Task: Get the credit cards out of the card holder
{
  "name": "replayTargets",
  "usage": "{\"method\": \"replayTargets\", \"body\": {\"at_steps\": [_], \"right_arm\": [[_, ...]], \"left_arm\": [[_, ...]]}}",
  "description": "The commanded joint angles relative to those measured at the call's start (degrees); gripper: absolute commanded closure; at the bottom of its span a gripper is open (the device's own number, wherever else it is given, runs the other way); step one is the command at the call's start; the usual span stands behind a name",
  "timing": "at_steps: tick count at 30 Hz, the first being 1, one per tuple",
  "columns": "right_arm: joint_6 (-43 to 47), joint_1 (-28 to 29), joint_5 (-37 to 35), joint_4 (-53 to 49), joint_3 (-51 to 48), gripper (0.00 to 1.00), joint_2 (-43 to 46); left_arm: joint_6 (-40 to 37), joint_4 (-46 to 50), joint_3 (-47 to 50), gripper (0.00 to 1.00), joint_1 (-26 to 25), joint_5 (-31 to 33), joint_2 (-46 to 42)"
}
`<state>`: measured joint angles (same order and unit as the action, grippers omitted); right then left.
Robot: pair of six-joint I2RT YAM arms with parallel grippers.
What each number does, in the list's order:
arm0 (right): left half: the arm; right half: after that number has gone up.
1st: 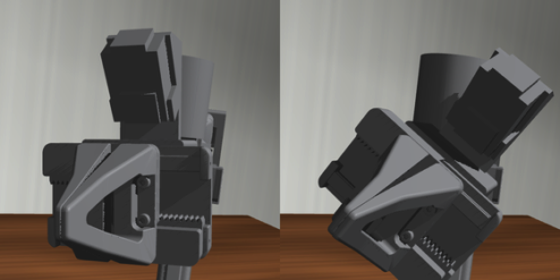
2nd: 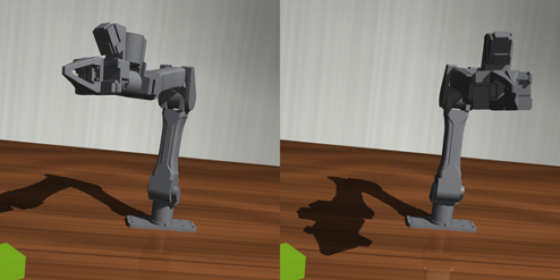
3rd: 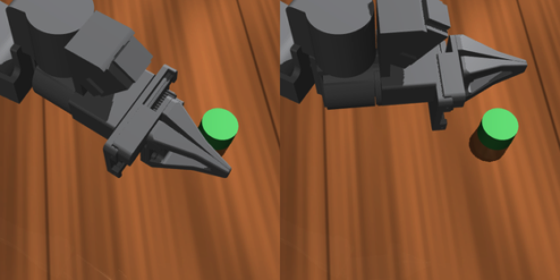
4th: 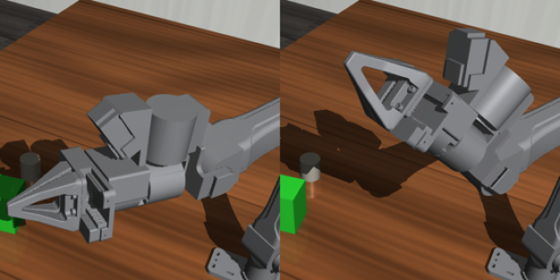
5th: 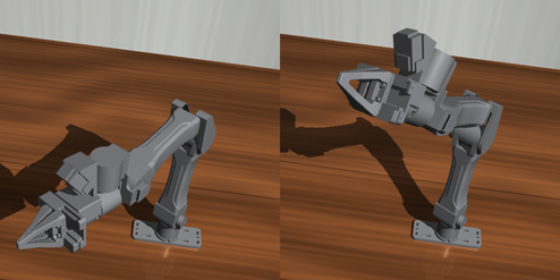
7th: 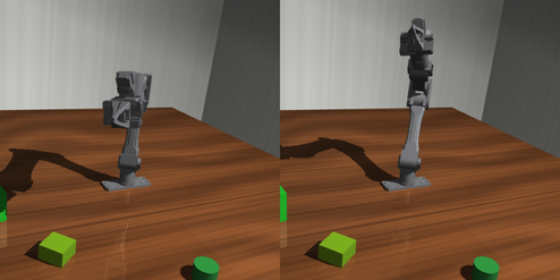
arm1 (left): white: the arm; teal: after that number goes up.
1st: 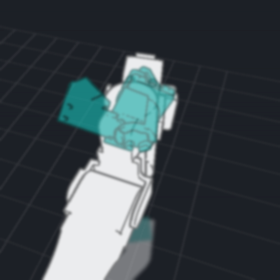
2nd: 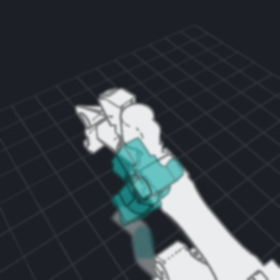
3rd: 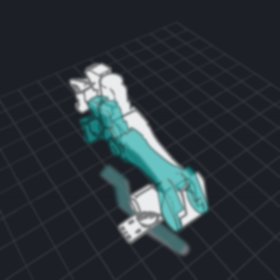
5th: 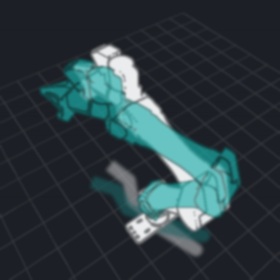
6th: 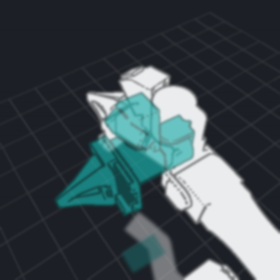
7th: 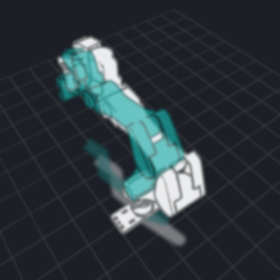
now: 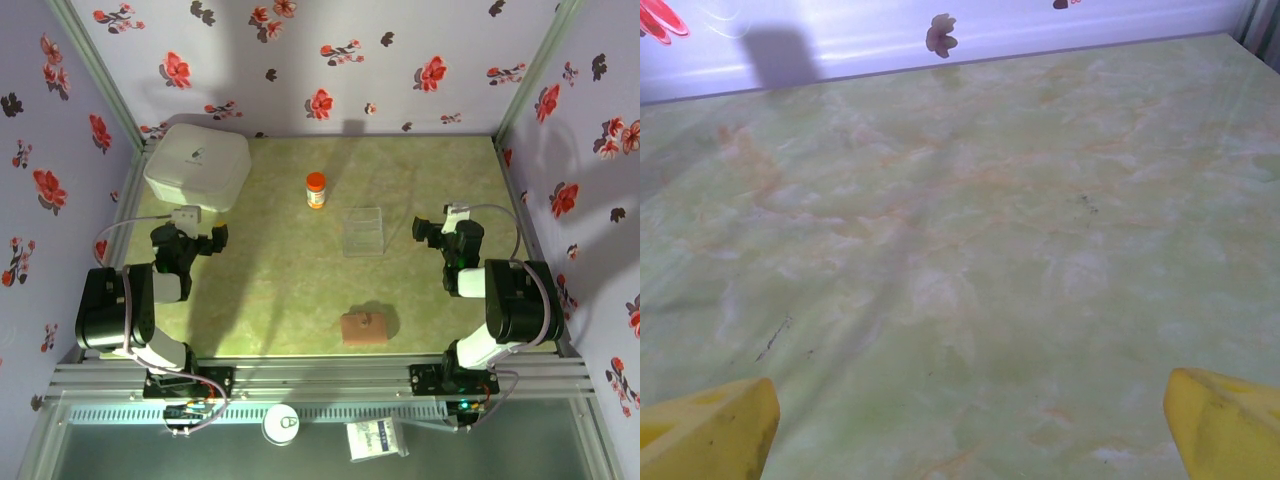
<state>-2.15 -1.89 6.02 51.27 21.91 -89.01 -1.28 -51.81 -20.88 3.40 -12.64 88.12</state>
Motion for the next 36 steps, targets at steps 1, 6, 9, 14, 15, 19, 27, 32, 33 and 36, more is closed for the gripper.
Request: {"method": "replayTargets", "body": {"at_steps": [1,6,9,14,15,19,27,32,33,36], "right_arm": [[-0.79,0.05,-0.70,-2.78,1.05,0.01,2.03],[-1.49,0.04,-2.57,-13.43,4.91,0.01,6.63],[-1.83,0.13,-2.50,-18.87,6.63,0.01,8.73],[-5.23,1.09,-2.94,-32.52,11.83,0.01,11.27],[-6.25,1.46,-2.71,-35.89,13.31,0.01,11.49],[-8.89,3.50,-2.33,-45.18,17.43,0.07,11.78],[-18.83,8.65,-1.10,-59.57,25.04,0.16,11.75],[-18.24,12.35,-1.49,-68.89,29.15,0.28,10.32],[-18.15,13.05,-1.82,-70.52,29.66,0.29,10.12],[-18.71,14.53,-1.03,-73.88,30.14,0.34,9.91]], "left_arm": [[0.44,1.09,-0.32,0.00,0.47,1.79,-2.61],[1.64,7.67,-2.18,0.00,0.47,4.80,-6.87],[2.76,13.43,-4.19,0.00,0.49,8.29,-9.87],[8.38,22.13,-7.17,0.00,0.28,13.64,-15.32],[9.66,25.21,-8.61,0.00,-0.03,13.86,-16.34],[15.78,36.98,-14.40,0.00,-1.23,14.66,-18.99],[30.70,62.48,-27.93,0.00,-0.45,10.81,-18.59],[32.34,78.16,-37.46,0.00,0.74,4.60,-15.54],[31.74,80.27,-38.89,0.00,0.82,3.29,-14.87],[30.29,85.19,-42.84,0.00,0.82,-0.09,-13.40]]}}
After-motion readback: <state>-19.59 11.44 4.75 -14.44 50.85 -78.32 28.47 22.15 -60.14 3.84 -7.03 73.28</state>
